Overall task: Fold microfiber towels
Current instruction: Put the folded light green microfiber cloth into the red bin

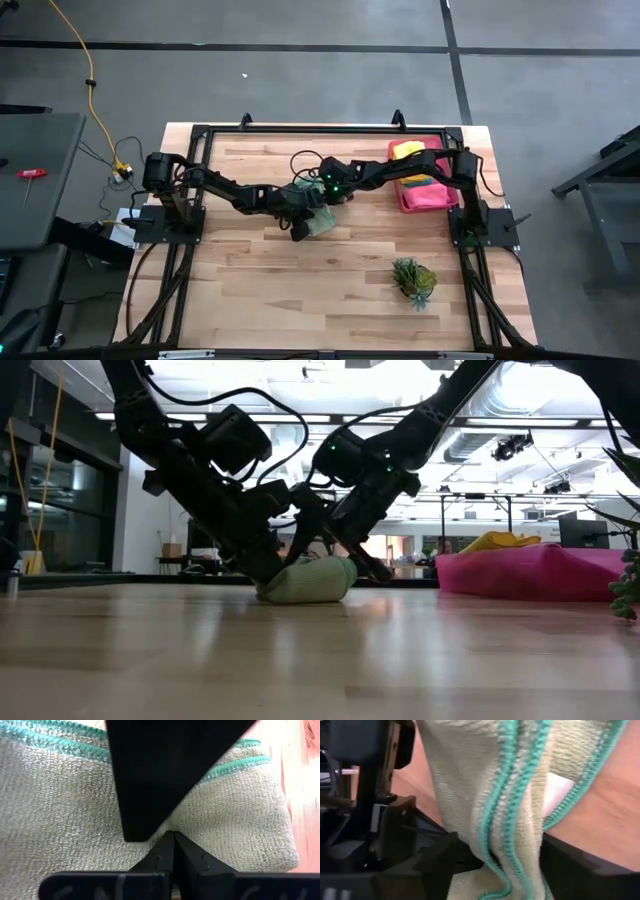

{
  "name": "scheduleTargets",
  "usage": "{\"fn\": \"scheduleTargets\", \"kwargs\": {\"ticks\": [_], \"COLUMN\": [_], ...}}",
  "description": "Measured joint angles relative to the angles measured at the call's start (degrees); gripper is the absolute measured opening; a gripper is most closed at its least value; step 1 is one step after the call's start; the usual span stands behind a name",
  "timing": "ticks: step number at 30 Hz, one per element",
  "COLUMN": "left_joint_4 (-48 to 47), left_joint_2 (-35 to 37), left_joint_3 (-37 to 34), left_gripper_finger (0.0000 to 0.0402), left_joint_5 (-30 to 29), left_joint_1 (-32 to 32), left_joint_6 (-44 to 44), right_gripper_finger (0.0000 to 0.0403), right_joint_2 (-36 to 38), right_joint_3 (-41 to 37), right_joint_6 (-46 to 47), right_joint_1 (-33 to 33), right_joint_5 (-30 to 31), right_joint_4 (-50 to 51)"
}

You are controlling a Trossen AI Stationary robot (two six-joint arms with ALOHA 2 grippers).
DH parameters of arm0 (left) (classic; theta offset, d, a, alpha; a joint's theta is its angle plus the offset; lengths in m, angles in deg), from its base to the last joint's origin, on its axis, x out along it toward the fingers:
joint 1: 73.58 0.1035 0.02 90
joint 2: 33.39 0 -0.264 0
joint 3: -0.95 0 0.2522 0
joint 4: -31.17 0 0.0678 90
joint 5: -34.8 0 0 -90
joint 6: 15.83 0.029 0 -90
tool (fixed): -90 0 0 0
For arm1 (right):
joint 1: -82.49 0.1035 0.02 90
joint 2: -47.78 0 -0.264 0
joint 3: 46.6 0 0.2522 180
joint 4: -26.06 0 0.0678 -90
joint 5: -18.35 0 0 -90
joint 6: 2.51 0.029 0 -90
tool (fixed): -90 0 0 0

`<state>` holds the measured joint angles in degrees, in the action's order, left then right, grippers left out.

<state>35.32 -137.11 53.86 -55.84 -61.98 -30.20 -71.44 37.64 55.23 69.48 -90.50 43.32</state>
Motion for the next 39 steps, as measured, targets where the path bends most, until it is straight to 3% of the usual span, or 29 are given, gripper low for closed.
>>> {"fn": "scheduleTargets", "kwargs": {"ticks": [3, 8, 10, 16, 22, 28, 33, 39], "left_joint_4": [-0.04, -0.02, -0.02, -5.61, -20.34, -23.5, -23.13, -21.59], "left_joint_2": [0.0, 0.0, 0.02, 5.54, 19.93, 34.41, 40.71, 41.86], "left_joint_3": [0.02, 0.02, 0.0, 0.68, 4.23, 5.14, 5.14, 5.14], "left_gripper_finger": [0.0, 0.0, 0.0, 0.0, 0.0, 0.0, 0.0, 0.0], "left_joint_5": [0.0, -0.04, -0.13, 2.07, 1.85, 0.14, -4.07, -4.37], "left_joint_1": [0.0, 0.0, -0.04, 0.5, 2.68, 3.82, 3.87, 3.85], "left_joint_6": [-0.01, -0.28, -0.26, 2.97, 7.95, 8.98, 8.59, 8.31], "right_gripper_finger": [0.0219, 0.0057, 0.0019, 0.0007, 0.0005, 0.0002, 0.0001, 0.0001], "right_joint_2": [-0.08, -0.15, -0.14, 3.98, 14.12, 28.82, 41.28, 50.35], "right_joint_3": [0.0, -0.08, -0.09, -0.26, -0.24, -0.2, -0.15, -0.15], "right_joint_6": [0.07, -2.36, -3.72, -8.78, -17.51, -24.75, -26.83, -29.81], "right_joint_1": [-0.16, -0.24, -0.36, -2.43, -7.65, -13.18, -18.46, -26.5], "right_joint_5": [0.16, 0.67, -0.01, -0.71, 0.34, 0.51, 8.24, 15.25], "right_joint_4": [0.77, 2.01, 1.72, 6.46, 17.84, 33.22, 47.65, 60.69]}}
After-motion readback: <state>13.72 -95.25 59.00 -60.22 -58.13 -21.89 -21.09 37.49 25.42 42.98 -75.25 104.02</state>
